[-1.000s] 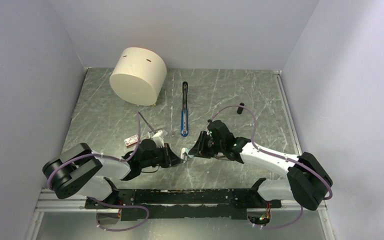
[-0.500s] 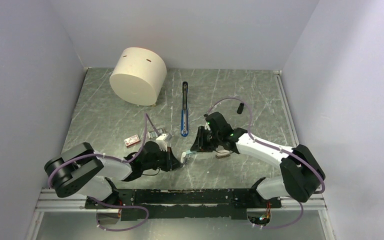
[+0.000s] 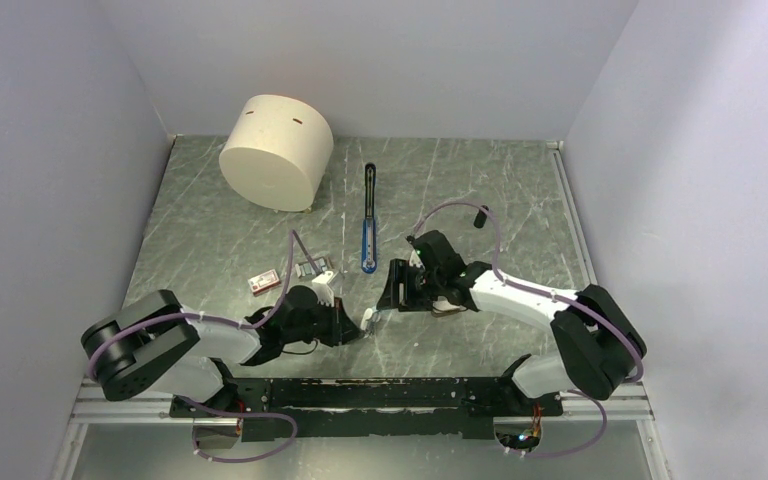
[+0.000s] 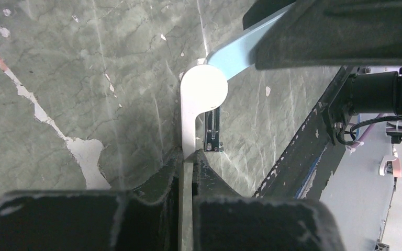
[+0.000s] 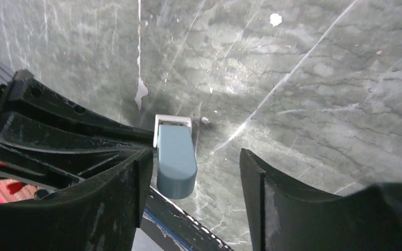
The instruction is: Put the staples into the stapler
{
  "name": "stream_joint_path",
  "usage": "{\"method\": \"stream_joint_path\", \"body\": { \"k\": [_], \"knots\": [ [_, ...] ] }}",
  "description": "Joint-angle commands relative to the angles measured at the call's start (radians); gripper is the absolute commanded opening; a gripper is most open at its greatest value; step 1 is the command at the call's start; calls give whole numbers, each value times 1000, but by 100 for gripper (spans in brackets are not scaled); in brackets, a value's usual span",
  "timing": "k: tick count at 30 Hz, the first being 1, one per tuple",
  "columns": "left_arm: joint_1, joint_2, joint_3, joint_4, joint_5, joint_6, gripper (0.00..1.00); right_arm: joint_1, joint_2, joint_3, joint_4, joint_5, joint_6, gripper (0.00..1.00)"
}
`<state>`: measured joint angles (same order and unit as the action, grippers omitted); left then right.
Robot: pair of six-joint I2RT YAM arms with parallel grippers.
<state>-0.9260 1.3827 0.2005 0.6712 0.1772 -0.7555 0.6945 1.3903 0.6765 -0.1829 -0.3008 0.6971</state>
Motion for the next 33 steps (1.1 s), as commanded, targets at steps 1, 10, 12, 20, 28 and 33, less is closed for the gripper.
{"method": "stream_joint_path", "body": {
  "k": [1, 10, 12, 20, 28, 33],
  "knots": [
    [-7, -17, -3, 2, -30, 0, 5, -3, -2, -49, 108, -91, 24, 69],
    [-8, 7, -14, 26, -54, -50, 5, 50, 30, -65, 206, -73, 74, 76],
    [-8, 20, -17, 45, -50, -61, 5, 64, 47, -68, 232, -69, 82, 77],
    [-8, 50, -25, 89, -39, -84, 5, 132, 128, -66, 307, -28, 146, 73],
    [-9, 53, -29, 110, -26, -75, 5, 142, 138, -74, 309, 74, 181, 50],
    [-10, 37, -30, 105, -15, -73, 19, 142, 139, -50, 265, 96, 170, 33]
  ]
}}
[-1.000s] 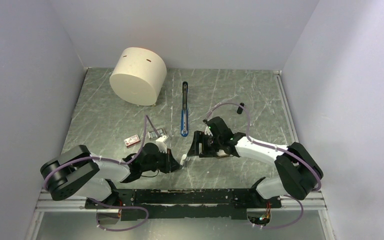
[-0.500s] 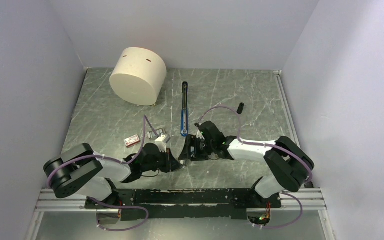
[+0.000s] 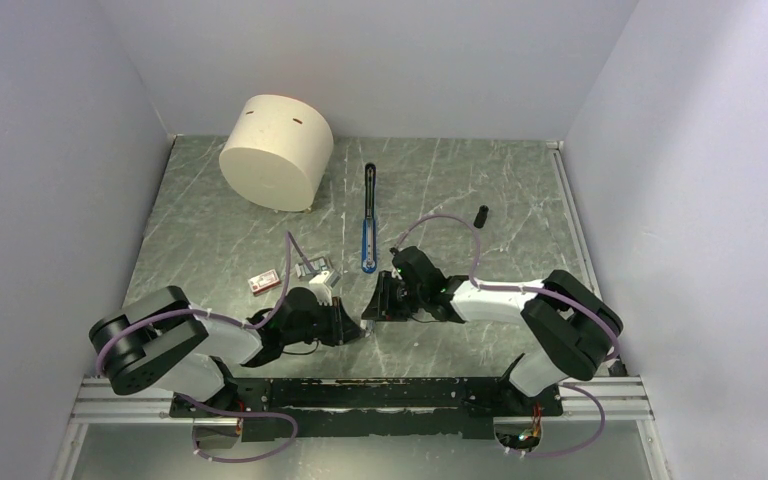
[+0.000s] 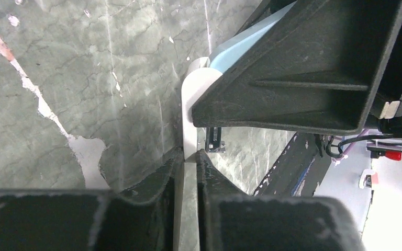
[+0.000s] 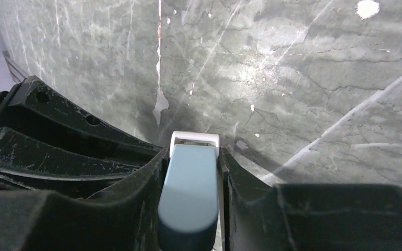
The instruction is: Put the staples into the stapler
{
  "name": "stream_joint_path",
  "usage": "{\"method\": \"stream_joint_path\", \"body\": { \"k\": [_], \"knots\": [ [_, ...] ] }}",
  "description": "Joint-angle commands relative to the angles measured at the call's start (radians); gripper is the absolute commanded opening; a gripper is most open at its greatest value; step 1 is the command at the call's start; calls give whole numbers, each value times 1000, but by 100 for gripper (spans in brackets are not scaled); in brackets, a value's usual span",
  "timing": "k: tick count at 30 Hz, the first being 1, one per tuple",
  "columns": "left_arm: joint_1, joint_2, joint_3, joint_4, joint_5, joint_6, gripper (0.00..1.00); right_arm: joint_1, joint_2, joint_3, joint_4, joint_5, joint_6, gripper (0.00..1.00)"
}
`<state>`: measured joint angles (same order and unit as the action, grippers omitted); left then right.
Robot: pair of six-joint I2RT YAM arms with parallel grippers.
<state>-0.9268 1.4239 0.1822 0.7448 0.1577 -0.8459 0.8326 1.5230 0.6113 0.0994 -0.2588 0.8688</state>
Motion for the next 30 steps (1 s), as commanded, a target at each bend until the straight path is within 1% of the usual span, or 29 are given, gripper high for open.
{"method": "stream_joint_path", "body": {
  "k": [1, 5, 9, 11, 14, 18, 21, 26, 30],
  "knots": [
    [-9, -10, -12, 26, 4, 19, 23, 3, 5, 25, -38, 60, -10, 33],
    [-9, -39, 3, -12, -3, 36, 32, 3, 7, 77, -163, 91, -44, 32],
    [-8, -67, 13, -58, -25, 40, 42, 3, -2, 114, -248, 117, -75, 33],
    [-9, -91, 7, -75, -40, 35, 51, 3, 1, 139, -312, 152, -100, 32],
    [-8, -139, -3, -95, -55, 33, 61, -3, 14, 188, -396, 223, -150, 33],
    [-9, -218, -4, -153, -74, 51, 65, -51, 61, 275, -500, 334, -235, 33],
    [-9, -279, 5, -233, -97, 67, 68, -84, 110, 346, -565, 433, -290, 34],
    [-9, -366, 32, -358, -131, 110, 73, -158, 204, 436, -588, 445, -375, 35],
    [-7, -395, 29, -368, -156, 114, 77, -189, 285, 527, -601, 437, -423, 37]
  ]
}}
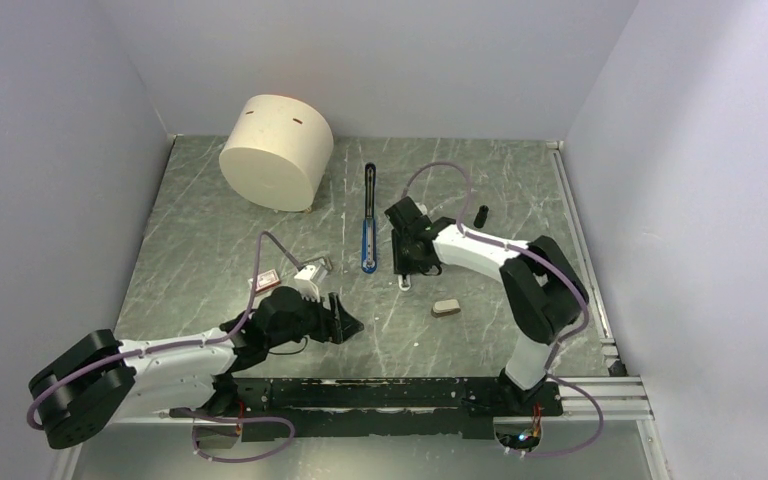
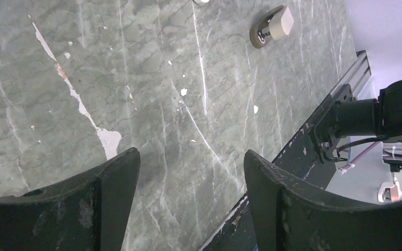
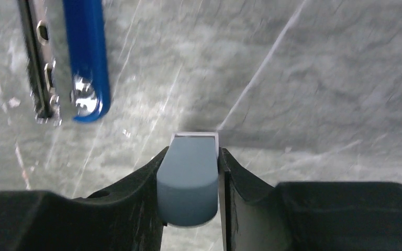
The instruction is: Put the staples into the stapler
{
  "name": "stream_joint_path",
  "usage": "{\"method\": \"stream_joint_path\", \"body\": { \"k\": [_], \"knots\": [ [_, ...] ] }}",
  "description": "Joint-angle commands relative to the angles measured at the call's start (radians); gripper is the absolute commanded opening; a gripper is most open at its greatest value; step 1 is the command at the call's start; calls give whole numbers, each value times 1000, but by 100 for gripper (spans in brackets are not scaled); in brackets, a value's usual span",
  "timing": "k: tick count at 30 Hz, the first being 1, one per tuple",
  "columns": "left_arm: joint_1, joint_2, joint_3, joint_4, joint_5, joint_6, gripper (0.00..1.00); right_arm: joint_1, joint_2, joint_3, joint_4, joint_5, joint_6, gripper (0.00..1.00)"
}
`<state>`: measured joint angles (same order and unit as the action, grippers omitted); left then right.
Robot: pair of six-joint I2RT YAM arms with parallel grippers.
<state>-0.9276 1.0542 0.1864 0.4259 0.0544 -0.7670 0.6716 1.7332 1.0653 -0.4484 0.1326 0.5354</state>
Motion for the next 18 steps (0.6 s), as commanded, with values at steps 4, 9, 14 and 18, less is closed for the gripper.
{"method": "stream_joint_path", "body": {
  "k": [4, 9, 14, 18],
  "knots": [
    [-8, 4, 38, -39, -53, 44, 77, -54, 139, 148, -79, 52, -121, 41],
    [-7, 28, 29, -27, -41, 39, 76, -81, 193, 209, -93, 36, -138, 43],
    [-7, -3, 5, -33, -40, 34, 76, -81, 195, 220, -85, 44, -124, 43],
    [-7, -35, 1, -64, -53, 42, 78, -81, 164, 193, -50, 56, -99, 38]
  ]
}}
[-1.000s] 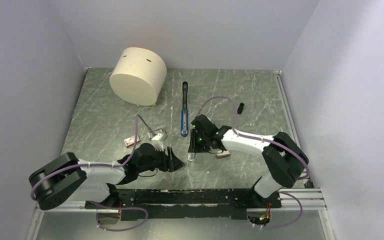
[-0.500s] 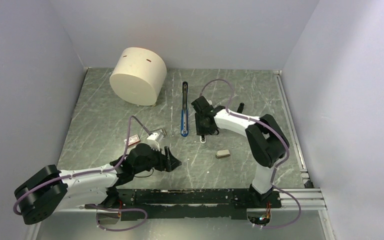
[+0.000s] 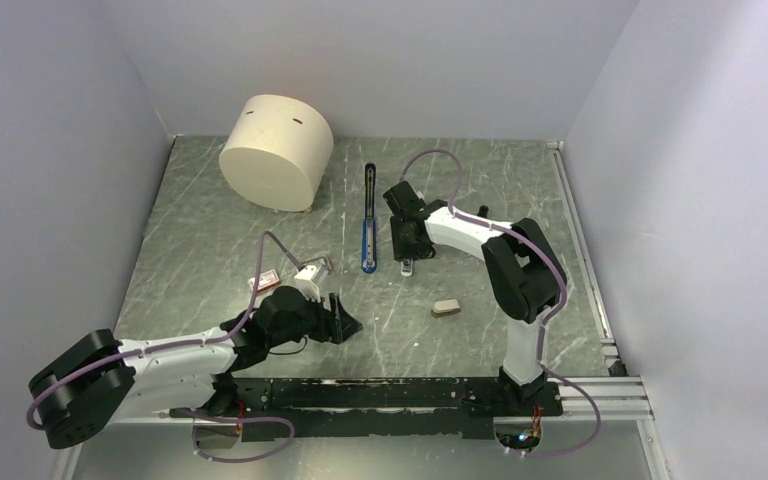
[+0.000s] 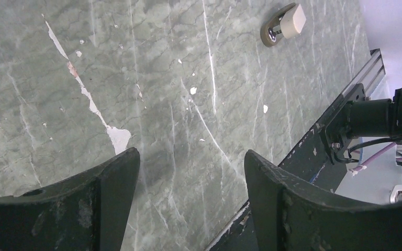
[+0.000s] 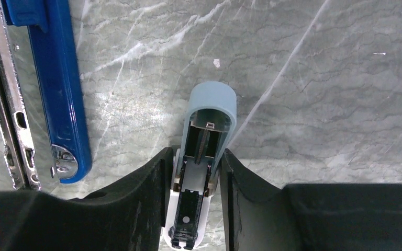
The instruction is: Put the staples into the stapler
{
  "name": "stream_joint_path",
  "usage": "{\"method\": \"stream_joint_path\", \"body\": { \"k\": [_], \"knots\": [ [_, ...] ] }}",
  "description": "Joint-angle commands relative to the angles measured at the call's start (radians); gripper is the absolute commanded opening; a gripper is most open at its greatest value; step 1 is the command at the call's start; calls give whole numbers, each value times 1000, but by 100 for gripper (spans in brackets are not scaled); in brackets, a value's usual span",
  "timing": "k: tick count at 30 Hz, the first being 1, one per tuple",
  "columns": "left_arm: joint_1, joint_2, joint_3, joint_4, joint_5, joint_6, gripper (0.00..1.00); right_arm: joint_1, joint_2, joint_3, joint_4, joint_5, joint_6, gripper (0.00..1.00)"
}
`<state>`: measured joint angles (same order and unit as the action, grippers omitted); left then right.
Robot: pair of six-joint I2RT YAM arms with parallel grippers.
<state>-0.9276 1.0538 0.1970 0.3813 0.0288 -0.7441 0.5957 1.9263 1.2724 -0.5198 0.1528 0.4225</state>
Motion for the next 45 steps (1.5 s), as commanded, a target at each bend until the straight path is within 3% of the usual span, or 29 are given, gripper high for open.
{"method": "stream_joint_path", "body": {
  "k": [1, 8, 13, 23, 29, 37, 42, 45],
  "knots": [
    [-7, -40, -10, -26, -27, 23, 78, -5, -37, -22, 30, 46, 23, 37],
    [-7, -52, -10, -47, -27, 8, 77, -5, -58, -46, 56, 117, 89, 39],
    [-8, -59, 2, -73, -27, 5, 79, -5, -90, -73, 76, 95, 88, 51],
    [-7, -88, 46, -141, -77, 20, 81, -5, -265, -127, 68, 62, 81, 64],
    [-8, -89, 84, -172, -87, 41, 81, -11, -426, -209, 43, 91, 110, 66],
    [-8, -124, 68, -67, -38, 49, 81, -23, -642, -392, -96, 182, 240, 66],
    [-8, -120, 62, -43, -20, 39, 81, -23, -743, -547, -104, 170, 397, 83],
    [-8, -107, 47, -14, -14, 16, 81, -23, -762, -622, -83, 150, 511, 87]
  ]
}}
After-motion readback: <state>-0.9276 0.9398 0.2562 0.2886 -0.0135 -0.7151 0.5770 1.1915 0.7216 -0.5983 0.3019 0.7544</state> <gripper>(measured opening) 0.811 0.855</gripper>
